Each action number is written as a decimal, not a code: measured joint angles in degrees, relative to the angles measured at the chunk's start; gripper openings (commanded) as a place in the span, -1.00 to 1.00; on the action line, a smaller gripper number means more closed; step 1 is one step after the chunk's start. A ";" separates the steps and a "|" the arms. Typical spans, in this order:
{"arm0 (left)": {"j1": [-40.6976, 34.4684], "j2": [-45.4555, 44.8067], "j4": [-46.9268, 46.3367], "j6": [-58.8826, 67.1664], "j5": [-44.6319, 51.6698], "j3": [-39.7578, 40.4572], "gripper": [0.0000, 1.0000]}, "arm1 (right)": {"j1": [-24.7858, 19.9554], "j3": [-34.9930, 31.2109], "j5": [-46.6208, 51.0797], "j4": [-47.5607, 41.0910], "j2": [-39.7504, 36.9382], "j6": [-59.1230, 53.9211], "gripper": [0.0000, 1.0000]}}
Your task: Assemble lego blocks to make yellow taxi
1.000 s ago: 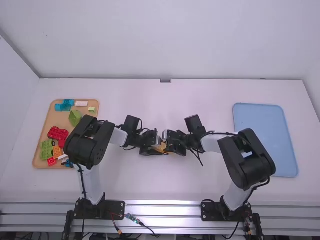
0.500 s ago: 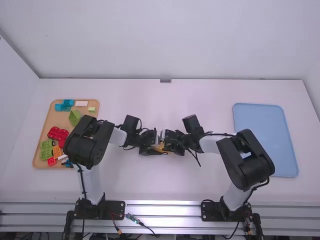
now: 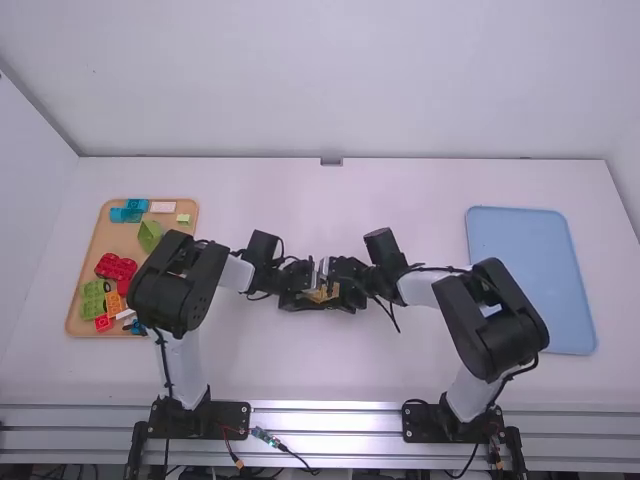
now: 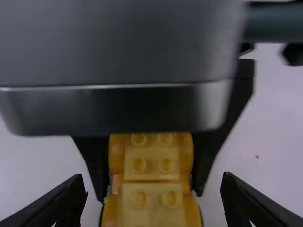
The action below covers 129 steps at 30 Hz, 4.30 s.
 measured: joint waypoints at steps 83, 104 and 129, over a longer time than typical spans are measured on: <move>-0.04 0.00 0.17 -0.13 -0.17 0.00 -0.19 | -7.13 4.98 -1.62 -21.77 -2.93 -1.79 0.99; -0.04 0.00 0.20 -0.13 -0.17 0.00 -0.18 | -11.02 -13.07 6.10 1.46 -9.68 3.32 0.92; -0.04 0.00 0.20 -0.13 -0.17 0.00 -0.18 | -14.84 -13.33 2.43 0.94 -3.76 -2.86 0.01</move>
